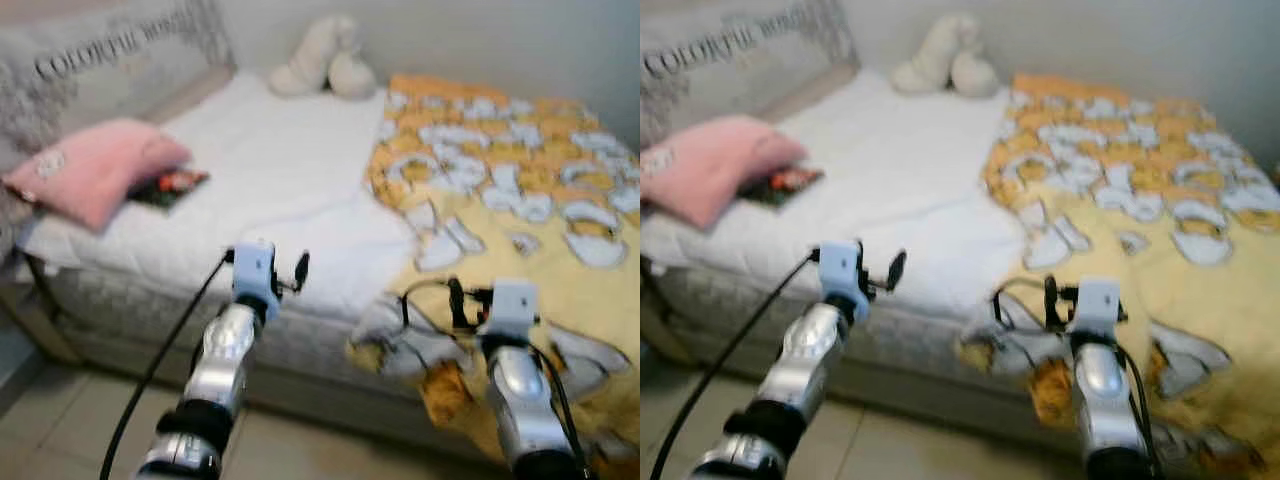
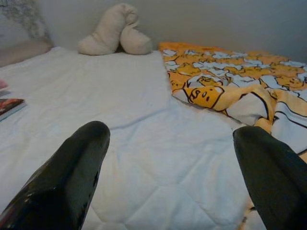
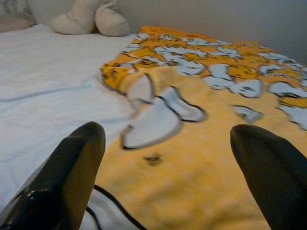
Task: Clean up the room
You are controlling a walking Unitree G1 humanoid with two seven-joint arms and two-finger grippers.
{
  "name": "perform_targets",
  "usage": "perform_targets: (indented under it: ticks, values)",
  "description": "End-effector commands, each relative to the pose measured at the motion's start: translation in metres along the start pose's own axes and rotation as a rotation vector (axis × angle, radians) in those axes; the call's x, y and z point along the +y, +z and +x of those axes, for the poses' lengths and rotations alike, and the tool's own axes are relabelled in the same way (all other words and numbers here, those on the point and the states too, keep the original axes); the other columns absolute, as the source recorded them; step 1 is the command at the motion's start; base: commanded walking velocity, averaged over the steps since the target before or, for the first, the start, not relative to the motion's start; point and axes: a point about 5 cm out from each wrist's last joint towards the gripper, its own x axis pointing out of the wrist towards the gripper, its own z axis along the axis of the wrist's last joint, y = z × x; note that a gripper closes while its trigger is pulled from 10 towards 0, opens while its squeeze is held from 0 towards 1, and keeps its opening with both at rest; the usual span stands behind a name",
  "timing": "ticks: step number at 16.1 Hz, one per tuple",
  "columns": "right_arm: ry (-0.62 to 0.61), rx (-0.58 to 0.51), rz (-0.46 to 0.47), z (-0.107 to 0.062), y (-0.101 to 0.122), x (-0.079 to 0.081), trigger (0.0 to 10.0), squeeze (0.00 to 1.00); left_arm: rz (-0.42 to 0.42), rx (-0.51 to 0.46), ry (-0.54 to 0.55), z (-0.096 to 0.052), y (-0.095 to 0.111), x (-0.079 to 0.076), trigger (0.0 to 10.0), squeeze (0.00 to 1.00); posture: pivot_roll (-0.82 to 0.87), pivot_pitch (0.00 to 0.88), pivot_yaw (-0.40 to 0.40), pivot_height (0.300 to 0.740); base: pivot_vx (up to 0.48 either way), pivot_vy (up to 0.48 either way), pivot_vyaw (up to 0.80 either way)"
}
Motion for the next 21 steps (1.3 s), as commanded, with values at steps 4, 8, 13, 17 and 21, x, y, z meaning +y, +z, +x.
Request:
perform_targets:
  ticks: [4,8,13,17,21]
  values:
    - [0.014,0.035,0.002,-0.014,-0.011,0.003,10.0,0.00,0.124,0.124,-0.079,-0.001,-0.019,-0.005,10.0,0.00,0.07,0.000,0.012,0.740,0.115,0.000,-0.77]
    - [0.023,0.098,-0.019,-0.044,-0.026,-0.006,10.0,0.00,0.254,0.259,0.006,-0.003,-0.033,0.022,10.0,0.00,0.01,0.024,-0.024,0.740,0.000,0.000,-0.75]
    - [-0.004,0.124,-0.036,-0.068,-0.025,-0.019,10.0,0.00,0.200,0.309,0.166,-0.011,-0.041,0.045,10.0,0.00,-0.05,0.143,-0.056,0.740,0.000,0.000,-0.74]
    - [0.106,0.148,-0.098,-0.101,-0.020,-0.011,10.0,0.00,0.259,0.220,0.133,-0.011,-0.041,0.029,10.0,0.00,-0.10,0.292,-0.124,0.740,0.000,0.000,-0.34]
    - [0.158,0.180,-0.110,-0.122,-0.013,-0.005,10.0,0.00,0.386,0.199,0.240,-0.012,-0.038,0.037,10.0,0.00,-0.15,0.354,-0.165,0.740,0.000,0.000,0.00]
